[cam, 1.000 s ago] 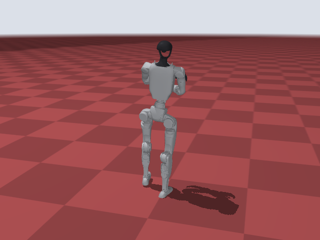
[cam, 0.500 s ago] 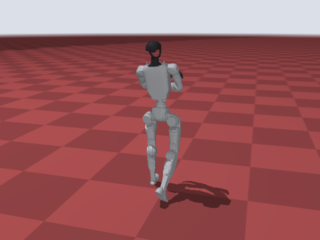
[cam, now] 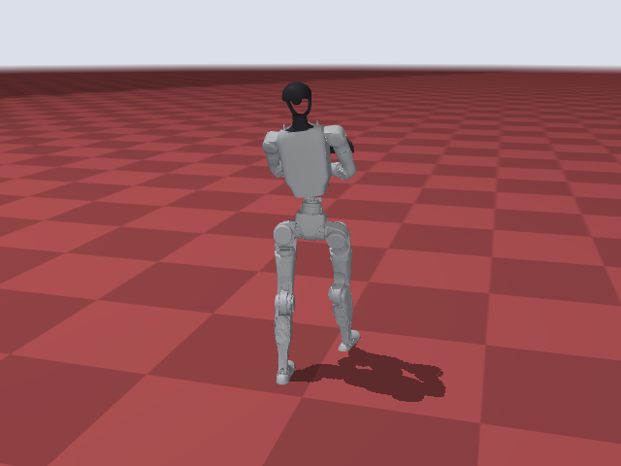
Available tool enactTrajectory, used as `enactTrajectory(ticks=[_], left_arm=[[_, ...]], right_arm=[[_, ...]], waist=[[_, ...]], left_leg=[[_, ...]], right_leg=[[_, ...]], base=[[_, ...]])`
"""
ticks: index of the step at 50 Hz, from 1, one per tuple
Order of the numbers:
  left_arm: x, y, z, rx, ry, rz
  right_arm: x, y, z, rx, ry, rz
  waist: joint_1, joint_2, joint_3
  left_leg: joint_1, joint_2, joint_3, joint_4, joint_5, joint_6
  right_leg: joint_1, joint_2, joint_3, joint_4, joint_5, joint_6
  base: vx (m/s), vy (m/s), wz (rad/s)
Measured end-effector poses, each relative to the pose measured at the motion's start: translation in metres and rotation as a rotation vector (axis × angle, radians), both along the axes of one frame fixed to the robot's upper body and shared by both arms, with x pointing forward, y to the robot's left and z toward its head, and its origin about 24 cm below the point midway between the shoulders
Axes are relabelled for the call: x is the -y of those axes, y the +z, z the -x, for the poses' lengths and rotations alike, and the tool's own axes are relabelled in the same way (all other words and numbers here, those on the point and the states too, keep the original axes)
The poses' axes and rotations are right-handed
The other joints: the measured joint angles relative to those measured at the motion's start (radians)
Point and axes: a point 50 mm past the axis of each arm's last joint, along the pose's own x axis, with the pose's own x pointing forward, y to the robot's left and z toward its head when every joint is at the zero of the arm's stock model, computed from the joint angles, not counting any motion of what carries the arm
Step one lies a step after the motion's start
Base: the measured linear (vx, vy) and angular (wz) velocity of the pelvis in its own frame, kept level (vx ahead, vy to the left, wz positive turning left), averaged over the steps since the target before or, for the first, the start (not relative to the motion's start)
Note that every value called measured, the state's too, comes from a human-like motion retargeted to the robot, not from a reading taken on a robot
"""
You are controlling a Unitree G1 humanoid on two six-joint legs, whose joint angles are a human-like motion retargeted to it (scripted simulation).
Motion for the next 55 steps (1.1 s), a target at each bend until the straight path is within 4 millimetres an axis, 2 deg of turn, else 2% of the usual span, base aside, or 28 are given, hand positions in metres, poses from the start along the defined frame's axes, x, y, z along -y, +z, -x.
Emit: enactTrajectory(ticks=[3, 7, 12, 17, 20, 22, 26, 30, 34, 37, 41, 45, 48, 50, 52, 55], left_arm=[[0.0, -0.002, 0.001, 0.006, 0.003, -0.004], [0.001, 0.002, -0.003, 0.014, 0.013, -0.005], [0.002, 0.0, -0.004, 0.009, 0.018, -0.022], [0.0, -0.004, -0.002, 0.014, 0.013, -0.048], [-0.003, -0.004, -0.004, 0.037, 0.018, -0.07], [-0.004, -0.005, -0.004, 0.031, 0.009, -0.074], [-0.006, -0.006, -0.004, 0.022, 0.0, -0.085], [-0.005, -0.004, -0.006, -0.014, 0.003, -0.072], [-0.005, 0.0, -0.006, -0.038, -0.006, -0.046], [-0.005, 0.003, -0.005, -0.034, -0.019, -0.03], [-0.004, 0.004, -0.005, -0.015, -0.029, -0.022], [-0.005, 0.004, -0.005, -0.016, -0.034, -0.03], [-0.005, 0.002, -0.005, -0.032, -0.044, -0.043], [-0.006, 0.0, -0.004, -0.042, -0.055, -0.052], [-0.006, -0.003, -0.002, -0.045, -0.071, -0.059], [-0.006, -0.006, 0.0, -0.043, -0.08, -0.066]], right_arm=[[0.0, -0.002, 0.002, -0.01, 0.003, -0.004], [0.003, -0.003, -0.001, -0.023, 0.009, 0.004], [0.005, -0.006, 0.0, -0.065, 0.017, -0.005], [0.006, -0.007, 0.003, -0.104, 0.022, -0.016], [0.002, -0.005, 0.004, -0.104, 0.027, -0.021], [0.001, -0.005, 0.004, -0.118, 0.031, -0.027], [-0.004, -0.007, 0.008, -0.132, 0.045, -0.031], [-0.004, -0.011, 0.008, -0.143, 0.045, -0.025], [-0.002, -0.011, 0.006, -0.135, 0.039, -0.029], [-0.002, -0.009, 0.005, -0.121, 0.038, -0.04], [-0.002, -0.006, 0.003, -0.103, 0.042, -0.047], [-0.004, -0.005, 0.003, -0.102, 0.046, -0.046], [-0.004, -0.007, 0.005, -0.116, 0.051, -0.048], [-0.005, -0.009, 0.007, -0.125, 0.059, -0.054], [-0.005, -0.01, 0.009, -0.122, 0.071, -0.06], [-0.004, -0.011, 0.01, -0.107, 0.077, -0.064]], waist=[[0.003, 0.011, -0.011], [-0.01, 0.023, -0.032], [0.014, 0.027, -0.07], [0.041, -0.002, -0.14], [0.058, -0.017, -0.154], [0.085, -0.031, -0.157], [0.153, -0.058, -0.13], [0.232, -0.04, -0.095], [0.286, 0.023, -0.056], [0.306, 0.062, -0.028], [0.32, 0.079, -0.008], [0.335, 0.073, -0.016], [0.339, 0.071, -0.034], [0.334, 0.076, -0.049], [0.324, 0.088, -0.069], [0.305, 0.104, -0.114]], left_leg=[[0.042, 0.003, -0.003, -0.001, -0.013, -0.005], [0.076, -0.015, -0.05, 0.018, 0.009, 0.002], [0.062, -0.035, -0.088, 0.174, 0.142, 0.007], [-0.187, -0.087, -0.039, 0.627, 0.292, 0.042], [-0.357, -0.09, 0.024, 0.842, 0.283, 0.094], [-0.429, -0.092, 0.064, 0.881, 0.228, 0.133], [-0.496, -0.116, 0.102, 0.734, 0.129, 0.169], [-0.501, -0.095, 0.096, 0.403, 0.164, 0.152], [-0.487, -0.013, 0.153, 0.095, 0.267, 0.107], [-0.484, 0.033, 0.257, -0.064, 0.319, 0.046], [-0.509, 0.055, 0.401, -0.118, 0.293, -0.028], [-0.502, 0.056, 0.427, -0.118, 0.292, -0.027], [-0.462, 0.057, 0.385, -0.118, 0.337, -0.004], [-0.424, 0.062, 0.358, -0.118, 0.354, 0.004], [-0.384, 0.078, 0.338, -0.116, 0.346, 0.006], [-0.36, 0.103, 0.313, -0.092, 0.3, 0.006]], right_leg=[[0.0, -0.002, -0.116, 0.0, -0.053, 0.0], [0.036, -0.024, -0.175, 0.0, -0.029, -0.019], [0.118, -0.038, -0.134, 0.0, -0.027, -0.07], [0.18, -0.088, -0.094, 0.0, -0.096, -0.094], [0.198, -0.101, -0.068, 0.004, -0.128, -0.091], [0.207, -0.109, -0.04, 0.021, -0.152, -0.079], [0.227, -0.116, 0.033, 0.063, -0.2, -0.05], [0.256, -0.073, 0.1, 0.1, -0.254, -0.052], [0.334, 0.007, 0.137, 0.11, -0.312, -0.078], [0.409, 0.051, 0.153, 0.104, -0.346, -0.09], [0.49, 0.069, 0.174, 0.102, -0.373, -0.093], [0.534, 0.07, 0.207, 0.128, -0.377, -0.105], [0.551, 0.072, 0.237, 0.185, -0.339, -0.119], [0.548, 0.078, 0.251, 0.258, -0.274, -0.128], [0.506, 0.09, 0.254, 0.392, -0.175, -0.131], [0.347, 0.099, 0.228, 0.696, -0.041, -0.119]], base=[[0.56, -0.13, 0.12], [0.61, -0.13, 0.35], [0.65, -0.23, 0.01], [0.59, -0.24, -0.09], [0.51, -0.2, -0.3], [0.49, -0.18, -0.65], [0.48, -0.13, -0.94], [0.49, -0.07, -1.08], [0.52, -0.01, -0.87], [0.56, 0.03, -0.59], [0.6, 0.06, -0.45], [0.65, 0.1, -0.47], [0.7, 0.15, -0.38], [0.72, 0.18, -0.21], [0.71, 0.2, -0.09], [0.65, 0.19, 0.06]])
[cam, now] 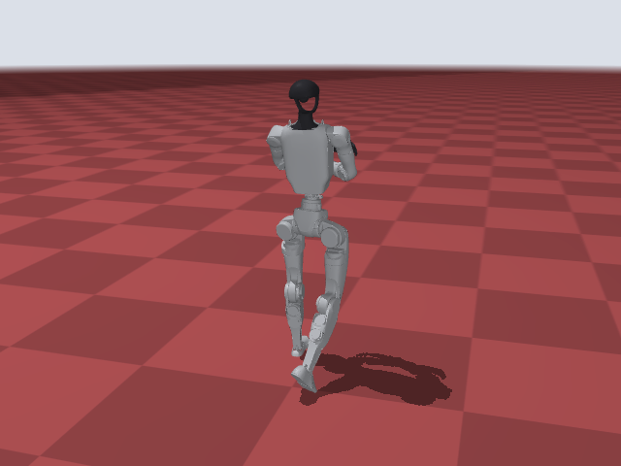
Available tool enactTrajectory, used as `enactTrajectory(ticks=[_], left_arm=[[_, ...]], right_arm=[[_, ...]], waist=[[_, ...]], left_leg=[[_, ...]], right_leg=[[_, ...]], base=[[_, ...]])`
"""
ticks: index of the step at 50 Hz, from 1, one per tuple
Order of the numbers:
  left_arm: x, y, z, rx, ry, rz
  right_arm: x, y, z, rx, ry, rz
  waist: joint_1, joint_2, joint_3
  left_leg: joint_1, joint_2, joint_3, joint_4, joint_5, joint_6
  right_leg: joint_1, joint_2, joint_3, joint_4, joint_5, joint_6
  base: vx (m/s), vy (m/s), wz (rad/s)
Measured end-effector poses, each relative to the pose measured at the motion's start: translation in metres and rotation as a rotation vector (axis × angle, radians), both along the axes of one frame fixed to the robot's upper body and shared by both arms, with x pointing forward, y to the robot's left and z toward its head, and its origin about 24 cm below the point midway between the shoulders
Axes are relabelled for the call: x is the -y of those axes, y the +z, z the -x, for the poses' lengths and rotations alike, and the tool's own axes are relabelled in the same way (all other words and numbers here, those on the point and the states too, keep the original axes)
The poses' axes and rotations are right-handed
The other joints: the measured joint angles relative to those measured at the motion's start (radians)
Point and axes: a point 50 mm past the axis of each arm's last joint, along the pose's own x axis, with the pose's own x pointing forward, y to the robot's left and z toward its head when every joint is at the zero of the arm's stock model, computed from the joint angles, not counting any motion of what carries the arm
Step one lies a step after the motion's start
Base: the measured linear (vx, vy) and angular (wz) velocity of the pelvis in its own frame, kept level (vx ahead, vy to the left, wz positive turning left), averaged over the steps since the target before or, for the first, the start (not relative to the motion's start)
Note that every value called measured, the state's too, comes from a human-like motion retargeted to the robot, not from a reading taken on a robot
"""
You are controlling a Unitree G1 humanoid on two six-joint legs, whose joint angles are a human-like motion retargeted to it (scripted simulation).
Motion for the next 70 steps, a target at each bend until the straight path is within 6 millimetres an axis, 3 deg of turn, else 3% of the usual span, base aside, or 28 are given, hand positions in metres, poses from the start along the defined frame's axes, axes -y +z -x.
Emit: enactTrajectory(ticks=[3, 7, 11, 15, 18, 20, 22, 27, 34, 40, 45, 49, 55, 62, 70], left_arm=[[0.001, 0.0, 0.0, 0.004, 0.015, -0.007], [0.001, 0.0, -0.001, 0.014, 0.032, -0.009], [0.002, 0.004, -0.003, 0.024, 0.057, 0.012], [0.002, 0.006, -0.003, 0.0, 0.059, 0.024], [0.004, 0.008, -0.003, -0.036, 0.062, 0.036], [0.005, 0.009, -0.004, -0.047, 0.075, 0.038], [0.004, 0.008, -0.003, -0.04, 0.067, 0.029], [0.005, 0.006, 0.0, -0.027, 0.05, 0.045], [0.007, 0.007, -0.003, -0.021, 0.069, 0.047], [0.007, 0.004, 0.0, 0.023, 0.056, 0.017], [0.006, 0.005, 0.001, 0.07, 0.041, -0.004], [0.006, 0.007, 0.0, 0.071, 0.05, -0.004], [0.005, 0.011, -0.003, 0.036, 0.068, 0.017], [0.005, 0.014, -0.001, 0.031, 0.036, 0.045], [0.006, 0.009, 0.0, 0.033, 0.032, 0.02]], right_arm=[[0.002, 0.002, -0.003, -0.005, -0.02, 0.003], [0.006, 0.003, -0.007, -0.016, -0.043, 0.003], [0.008, 0.003, -0.009, 0.006, -0.045, 0.024], [0.009, 0.001, -0.009, -0.008, -0.056, 0.032], [0.01, -0.001, -0.011, -0.028, -0.076, 0.051], [0.01, 0.0, -0.013, -0.036, -0.091, 0.065], [0.006, 0.003, -0.012, -0.018, -0.083, 0.063], [0.003, 0.006, -0.01, 0.019, -0.07, 0.048], [0.005, 0.002, -0.01, -0.029, -0.078, 0.046], [0.004, -0.001, -0.008, -0.102, -0.093, 0.027], [0.0, 0.002, -0.008, -0.121, -0.109, 0.01], [-0.002, 0.001, -0.009, -0.118, -0.115, 0.02], [-0.001, 0.0, -0.011, -0.09, -0.118, 0.035], [-0.001, 0.003, -0.01, -0.06, -0.105, 0.008], [-0.001, 0.0, -0.01, -0.093, -0.114, 0.014]], waist=[[-0.026, 0.012, -0.026], [-0.067, 0.034, -0.028], [-0.118, 0.056, 0.0], [-0.165, 0.052, 0.03], [-0.205, 0.028, 0.064], [-0.234, 0.009, 0.106], [-0.252, -0.001, 0.13], [-0.265, 0.009, 0.126], [-0.225, -0.026, 0.082], [-0.2, -0.081, 0.015], [-0.179, -0.109, -0.005], [-0.126, -0.107, 0.009], [-0.051, -0.032, 0.047], [-0.006, 0.014, 0.091], [-0.004, -0.008, 0.077]], left_leg=[[0.018, 0.01, -0.025, 0.031, -0.056, -0.004], [0.06, 0.013, -0.061, 0.062, -0.113, -0.011], [0.102, 0.002, -0.112, 0.081, -0.156, -0.013], [0.156, -0.029, -0.17, 0.093, -0.197, -0.012], [0.215, -0.073, -0.225, 0.105, -0.233, -0.012], [0.279, -0.096, -0.269, 0.107, -0.261, -0.008], [0.336, -0.095, -0.302, 0.104, -0.286, -0.003], [0.42, -0.061, -0.364, 0.098, -0.313, 0.007], [0.434, -0.07, -0.416, 0.227, -0.222, 0.058], [0.176, -0.083, -0.297, 0.676, -0.087, 0.114], [-0.015, -0.082, -0.145, 0.839, -0.181, 0.167], [-0.043, -0.122, -0.075, 0.64, -0.224, 0.163], [-0.037, -0.113, -0.055, 0.225, -0.092, 0.108], [-0.074, -0.082, -0.054, -0.021, -0.008, 0.013], [-0.077, -0.044, 0.325, -0.026, -0.06, -0.051]], right_leg=[[-0.168, -0.027, -0.064, 0.254, 0.026, -0.018], [-0.319, -0.07, -0.154, 0.378, -0.047, -0.078], [-0.408, -0.083, -0.201, 0.252, -0.106, -0.098], [-0.424, -0.11, -0.23, -0.067, -0.078, -0.102], [-0.374, -0.152, -0.24, -0.39, 0.016, -0.079], [-0.316, -0.179, -0.241, -0.592, 0.074, -0.035], [-0.297, -0.194, -0.232, -0.694, 0.066, 0.018], [-0.309, -0.215, -0.221, -0.696, -0.047, 0.101], [-0.195, -0.262, -0.262, -0.696, 0.048, 0.092], [-0.137, -0.296, -0.273, -0.69, -0.023, 0.087], [-0.135, -0.299, -0.267, -0.656, -0.087, 0.101], [-0.124, -0.276, -0.229, -0.632, -0.135, 0.1], [-0.066, -0.174, -0.176, -0.605, -0.206, 0.07], [0.047, -0.103, -0.134, -0.596, -0.277, 0.049], [0.153, -0.084, -0.148, -0.579, -0.323, 0.025]], base=[[0.57, 0.17, 0.27], [0.52, 0.13, 0.47], [0.48, 0.07, 0.71], [0.48, 0.01, 0.86], [0.52, -0.07, 1.1], [0.57, -0.13, 1.15], [0.59, -0.18, 0.91], [0.6, -0.23, 0.75], [0.6, -0.35, 0.49], [0.49, -0.39, 0.34], [0.39, -0.29, -0.04], [0.38, -0.18, -0.64], [0.4, -0.09, -0.78], [0.44, -0.01, -0.57], [0.51, 0.08, -0.12]])
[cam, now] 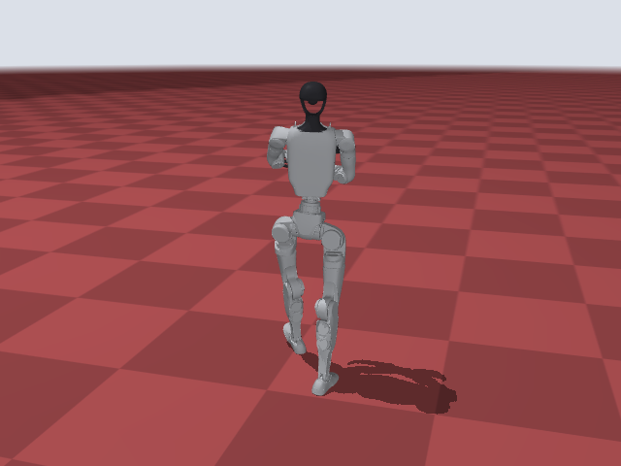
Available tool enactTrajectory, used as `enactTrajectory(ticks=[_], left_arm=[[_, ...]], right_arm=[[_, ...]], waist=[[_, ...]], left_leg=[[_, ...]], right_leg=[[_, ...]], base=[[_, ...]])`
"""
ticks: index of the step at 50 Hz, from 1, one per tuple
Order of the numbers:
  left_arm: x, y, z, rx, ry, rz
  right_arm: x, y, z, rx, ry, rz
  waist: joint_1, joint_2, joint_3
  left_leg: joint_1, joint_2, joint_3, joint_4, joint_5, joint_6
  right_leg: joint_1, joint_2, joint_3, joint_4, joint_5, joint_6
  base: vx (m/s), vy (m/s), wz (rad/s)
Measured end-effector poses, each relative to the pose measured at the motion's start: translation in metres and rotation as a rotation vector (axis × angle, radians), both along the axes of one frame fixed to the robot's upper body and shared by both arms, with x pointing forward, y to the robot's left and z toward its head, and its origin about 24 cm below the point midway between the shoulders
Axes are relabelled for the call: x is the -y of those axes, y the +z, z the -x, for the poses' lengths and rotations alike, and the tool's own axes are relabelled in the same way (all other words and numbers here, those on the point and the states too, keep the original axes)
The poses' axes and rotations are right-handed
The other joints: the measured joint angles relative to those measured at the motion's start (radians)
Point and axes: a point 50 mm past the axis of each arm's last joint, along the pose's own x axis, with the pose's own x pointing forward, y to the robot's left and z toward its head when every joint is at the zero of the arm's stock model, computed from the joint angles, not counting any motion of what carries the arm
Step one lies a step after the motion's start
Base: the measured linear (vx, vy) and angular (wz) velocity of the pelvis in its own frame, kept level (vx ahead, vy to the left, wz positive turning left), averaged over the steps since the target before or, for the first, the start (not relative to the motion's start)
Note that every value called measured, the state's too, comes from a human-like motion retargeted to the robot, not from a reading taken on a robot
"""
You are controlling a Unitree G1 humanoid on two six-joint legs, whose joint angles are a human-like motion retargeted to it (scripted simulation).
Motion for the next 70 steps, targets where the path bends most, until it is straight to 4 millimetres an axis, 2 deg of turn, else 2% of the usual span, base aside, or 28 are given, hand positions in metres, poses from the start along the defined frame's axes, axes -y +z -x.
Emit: enactTrajectory(ticks=[2, 5, 8, 13, 15, 18, 23, 27, 30, 35, 39, 44, 48, 53, 55, 57, 60, 61, 65, 67, 70], left_arm=[[0.0, -0.001, -0.001, -0.005, -0.002, -0.012], [-0.001, 0.0, -0.003, -0.012, -0.012, -0.027], [-0.003, -0.002, -0.002, -0.015, -0.028, -0.032], [-0.004, -0.002, -0.003, -0.002, -0.003, -0.028], [-0.004, -0.001, -0.004, 0.005, 0.02, -0.026], [-0.004, 0.0, -0.006, 0.019, 0.045, -0.026], [-0.004, -0.001, -0.006, 0.021, 0.057, -0.017], [-0.004, 0.0, -0.005, 0.01, 0.056, -0.001], [-0.003, 0.001, -0.005, -0.006, 0.051, 0.019], [-0.004, 0.004, -0.005, -0.014, 0.059, 0.05], [-0.004, 0.002, -0.001, 0.008, 0.048, 0.066], [-0.004, -0.002, 0.002, -0.003, 0.034, 0.08], [-0.002, -0.003, 0.003, -0.023, 0.023, 0.08], [0.0, -0.001, 0.002, -0.017, 0.0, 0.071], [0.001, -0.002, 0.002, -0.005, -0.005, 0.063], [0.002, -0.002, 0.001, 0.016, -0.006, 0.053], [0.003, -0.003, 0.001, 0.046, 0.006, 0.032], [0.003, -0.004, 0.001, 0.051, 0.012, 0.023], [0.001, -0.008, 0.002, 0.026, 0.016, 0.004], [-0.001, -0.009, -0.001, 0.046, 0.04, -0.016], [-0.003, -0.009, -0.005, 0.032, 0.07, -0.022]], right_arm=[[0.0, -0.001, 0.0, -0.01, 0.002, 0.0], [0.001, -0.001, 0.0, -0.014, 0.019, -0.006], [0.001, -0.001, 0.002, 0.003, 0.044, -0.017], [0.002, 0.004, 0.0, 0.068, 0.061, 0.003], [0.003, 0.006, -0.003, 0.083, 0.057, 0.018], [0.005, 0.009, -0.005, 0.096, 0.056, 0.032], [0.007, 0.008, -0.004, 0.087, 0.054, 0.031], [0.007, 0.007, -0.003, 0.07, 0.045, 0.021], [0.006, 0.007, -0.004, 0.064, 0.037, 0.02], [0.003, 0.012, -0.006, 0.11, 0.036, 0.046], [0.0, 0.016, -0.003, 0.174, 0.065, 0.043], [0.0, 0.014, -0.001, 0.174, 0.068, 0.028], [0.002, 0.011, 0.001, 0.14, 0.059, 0.013], [0.004, 0.011, 0.0, 0.11, 0.06, -0.013], [0.004, 0.012, 0.0, 0.102, 0.065, -0.022], [0.005, 0.013, 0.0, 0.099, 0.071, -0.022], [0.006, 0.012, -0.001, 0.093, 0.075, -0.005], [0.006, 0.011, 0.0, 0.091, 0.075, 0.002], [0.007, 0.008, 0.001, 0.075, 0.071, 0.019], [0.003, 0.008, 0.003, 0.087, 0.077, 0.035], [0.003, 0.006, 0.002, 0.074, 0.063, 0.055]], waist=[[-0.004, 0.002, -0.017], [-0.024, 0.02, -0.047], [-0.047, 0.046, -0.081], [-0.071, 0.069, -0.138], [-0.082, 0.072, -0.138], [-0.101, 0.08, -0.119], [-0.14, 0.098, -0.077], [-0.177, 0.096, -0.048], [-0.206, 0.069, -0.026], [-0.245, 0.002, 0.053], [-0.24, -0.003, 0.093], [-0.248, 0.008, 0.098], [-0.259, 0.009, 0.077], [-0.232, 0.032, 0.034], [-0.214, 0.033, 0.016], [-0.2, 0.018, -0.008], [-0.203, -0.022, -0.059], [-0.207, -0.03, -0.075], [-0.205, -0.059, -0.127], [-0.194, -0.071, -0.114], [-0.149, -0.073, -0.104]], left_leg=[[0.023, 0.007, 0.046, 0.0, 0.004, 0.005], [0.057, 0.02, 0.023, 0.0, 0.026, 0.017], [0.101, 0.038, -0.053, 0.0, 0.03, 0.028], [0.128, 0.054, -0.18, 0.026, -0.021, 0.051], [0.138, 0.05, -0.233, 0.056, -0.055, 0.055], [0.164, 0.034, -0.324, 0.101, -0.1, 0.057], [0.221, -0.007, -0.508, 0.145, -0.151, 0.063], [0.273, -0.051, -0.674, 0.152, -0.167, 0.059], [0.318, -0.102, -0.801, 0.149, -0.17, 0.054], [0.441, -0.172, -0.999, 0.127, -0.182, 0.056], [0.515, -0.154, -1.095, 0.103, -0.193, 0.053], [0.564, -0.133, -1.201, 0.095, -0.191, 0.063], [0.582, -0.136, -1.293, 0.105, -0.161, 0.077], [0.567, -0.122, -1.378, 0.161, -0.096, 0.046], [0.543, -0.127, -1.376, 0.217, -0.072, 0.024], [0.468, -0.173, -1.324, 0.342, -0.061, 0.01], [0.272, -0.263, -1.147, 0.606, -0.053, 0.025], [0.199, -0.262, -1.059, 0.684, -0.057, 0.045], [-0.008, -0.177, -0.692, 0.847, -0.121, 0.163], [-0.032, -0.134, -0.539, 0.8, -0.172, 0.204], [-0.023, -0.096, -0.364, 0.62, -0.202, 0.205]], right_leg=[[0.019, 0.01, 0.002, 0.016, 0.005, -0.01], [0.032, 0.031, 0.006, 0.078, 0.041, -0.027], [-0.002, 0.048, 0.016, 0.245, 0.147, -0.039], [-0.248, 0.061, 0.061, 0.715, 0.36, -0.003], [-0.332, 0.063, 0.077, 0.847, 0.381, 0.0], [-0.413, 0.051, 0.073, 0.926, 0.337, -0.037], [-0.464, 0.002, 0.012, 0.803, 0.231, -0.122], [-0.46, -0.012, 0.004, 0.544, 0.206, -0.134], [-0.434, -0.016, 0.071, 0.279, 0.266, -0.102], [-0.38, -0.064, 0.189, -0.076, 0.399, 0.008], [-0.428, -0.06, 0.141, -0.116, 0.33, 0.087], [-0.432, -0.032, 0.188, -0.116, 0.25, 0.091], [-0.392, -0.031, 0.272, -0.116, 0.285, 0.084], [-0.347, -0.044, 0.193, -0.116, 0.306, 0.093], [-0.326, -0.047, 0.164, -0.116, 0.299, 0.093], [-0.32, -0.074, 0.144, -0.116, 0.294, 0.093], [-0.325, -0.156, 0.088, -0.116, 0.29, 0.093], [-0.325, -0.176, 0.058, -0.116, 0.285, 0.085], [-0.306, -0.229, -0.069, -0.107, 0.255, 0.053], [-0.288, -0.244, -0.123, -0.098, 0.236, 0.04], [-0.266, -0.238, -0.198, -0.07, 0.21, 0.02]], base=[[0.58, 0.15, 0.04], [0.6, 0.19, 0.27], [0.61, 0.23, 0.5], [0.53, 0.23, 0.83], [0.47, 0.21, 1.29], [0.44, 0.19, 1.59], [0.41, 0.15, 2.01], [0.39, 0.06, 2.3], [0.39, 0.0, 2.35], [0.42, -0.07, 2.06], [0.41, -0.12, 1.28], [0.44, -0.14, 1.21], [0.48, -0.18, 1.2], [0.48, -0.26, 0.86], [0.45, -0.29, 0.76], [0.41, -0.22, 0.98], [0.34, -0.11, 1.54], [0.31, -0.1, 1.84], [0.29, -0.14, 1.81], [0.29, -0.12, 1.54], [0.28, -0.1, 1.28]])
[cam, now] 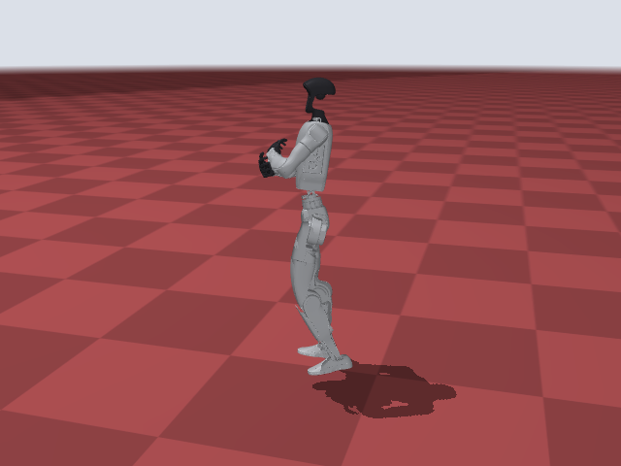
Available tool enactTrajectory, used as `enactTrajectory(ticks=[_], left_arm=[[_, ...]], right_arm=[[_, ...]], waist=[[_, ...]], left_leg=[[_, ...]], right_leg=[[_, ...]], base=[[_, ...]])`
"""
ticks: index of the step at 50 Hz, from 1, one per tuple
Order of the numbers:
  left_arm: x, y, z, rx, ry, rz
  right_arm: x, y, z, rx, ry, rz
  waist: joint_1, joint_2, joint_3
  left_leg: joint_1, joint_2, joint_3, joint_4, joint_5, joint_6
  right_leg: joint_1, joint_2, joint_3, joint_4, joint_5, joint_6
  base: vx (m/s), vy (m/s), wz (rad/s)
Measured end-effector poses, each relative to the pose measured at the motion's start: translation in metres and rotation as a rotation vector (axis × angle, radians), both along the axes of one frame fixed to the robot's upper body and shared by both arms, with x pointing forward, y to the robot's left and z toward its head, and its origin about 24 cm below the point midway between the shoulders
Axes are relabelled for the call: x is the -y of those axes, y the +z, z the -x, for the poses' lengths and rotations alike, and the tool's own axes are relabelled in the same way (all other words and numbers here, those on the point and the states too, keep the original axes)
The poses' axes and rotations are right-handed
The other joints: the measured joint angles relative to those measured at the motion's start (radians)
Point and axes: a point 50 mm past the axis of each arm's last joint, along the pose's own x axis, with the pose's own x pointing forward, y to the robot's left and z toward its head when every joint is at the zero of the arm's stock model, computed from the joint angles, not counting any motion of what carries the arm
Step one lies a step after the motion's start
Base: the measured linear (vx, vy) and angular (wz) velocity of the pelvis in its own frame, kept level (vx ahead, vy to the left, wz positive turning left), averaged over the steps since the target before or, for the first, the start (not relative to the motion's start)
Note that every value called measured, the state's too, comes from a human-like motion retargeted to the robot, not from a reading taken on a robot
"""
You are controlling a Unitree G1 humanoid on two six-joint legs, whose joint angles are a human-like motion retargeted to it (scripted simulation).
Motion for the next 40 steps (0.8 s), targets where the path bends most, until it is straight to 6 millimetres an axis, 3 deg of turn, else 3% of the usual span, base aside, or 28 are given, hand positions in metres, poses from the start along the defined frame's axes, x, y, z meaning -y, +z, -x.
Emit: enactTrajectory(ticks=[8, 12, 17, 21, 23, 25, 28, 35, 40], left_arm=[[-0.001, 0.009, -0.008, 0.015, 0.058, 0.007], [-0.002, 0.009, -0.008, 0.018, 0.051, 0.01], [-0.005, 0.006, -0.006, -0.01, 0.027, 0.007], [-0.006, 0.005, -0.005, -0.02, 0.001, 0.003], [-0.006, 0.005, -0.004, -0.023, -0.002, 0.002], [-0.005, 0.004, -0.003, -0.032, -0.005, 0.001], [-0.003, 0.003, -0.002, -0.047, -0.004, 0.004], [-0.003, 0.002, -0.004, -0.086, 0.026, 0.038], [-0.003, 0.003, -0.003, -0.134, 0.036, 0.083]], right_arm=[[0.0, 0.002, -0.008, 0.02, -0.069, 0.03], [0.0, 0.002, -0.008, 0.027, -0.086, 0.014], [-0.001, 0.002, -0.005, 0.028, -0.075, -0.017], [0.001, 0.003, -0.002, 0.058, -0.03, -0.023], [0.001, 0.004, -0.002, 0.068, -0.008, -0.016], [0.002, 0.003, -0.002, 0.063, 0.009, -0.01], [0.003, 0.002, -0.001, 0.039, 0.027, -0.006], [0.002, -0.007, 0.001, -0.054, -0.006, -0.013], [0.001, -0.013, -0.001, -0.101, -0.07, -0.008]], waist=[[0.104, 0.069, 0.09], [0.113, 0.09, 0.103], [0.108, 0.113, 0.089], [0.091, 0.148, 0.065], [0.071, 0.141, 0.053], [0.044, 0.135, 0.049], [0.007, 0.14, 0.064], [-0.033, 0.151, 0.133], [-0.071, 0.113, 0.182]], left_leg=[[0.087, 0.054, 0.461, -0.543, 0.148, -0.181], [0.099, 0.06, 0.525, -0.62, 0.196, -0.226], [0.148, 0.093, 0.383, -0.62, 0.179, -0.202], [0.193, 0.144, 0.263, -0.62, 0.141, -0.187], [0.193, 0.142, 0.201, -0.611, 0.124, -0.175], [0.194, 0.14, 0.128, -0.595, 0.109, -0.168], [0.209, 0.143, 0.023, -0.572, 0.086, -0.163], [0.262, 0.126, -0.161, -0.522, 0.031, -0.164], [0.316, 0.058, -0.274, -0.498, -0.007, -0.17]], right_leg=[[0.136, 0.119, -0.226, 0.063, -0.075, -0.053], [0.231, 0.176, -0.311, 0.053, -0.071, -0.074], [0.287, 0.2, -0.389, 0.175, -0.017, -0.155], [0.179, 0.157, -0.318, 0.526, 0.091, -0.233], [0.052, 0.146, -0.173, 0.72, 0.15, -0.209], [-0.063, 0.196, -0.003, 0.841, 0.184, -0.143], [-0.171, 0.262, 0.138, 0.914, 0.158, -0.082], [-0.287, 0.183, 0.108, 0.74, 0.062, -0.178], [-0.255, 0.147, 0.088, 0.272, 0.152, -0.134]], base=[[0.3, -0.03, 1.2], [0.37, 0.03, 1.18], [0.43, 0.08, 1.01], [0.43, 0.12, 1.12], [0.37, 0.1, 1.51], [0.36, 0.06, 1.78], [0.35, 0.04, 1.78], [0.33, 0.03, 1.43], [0.38, -0.05, 1.33]])
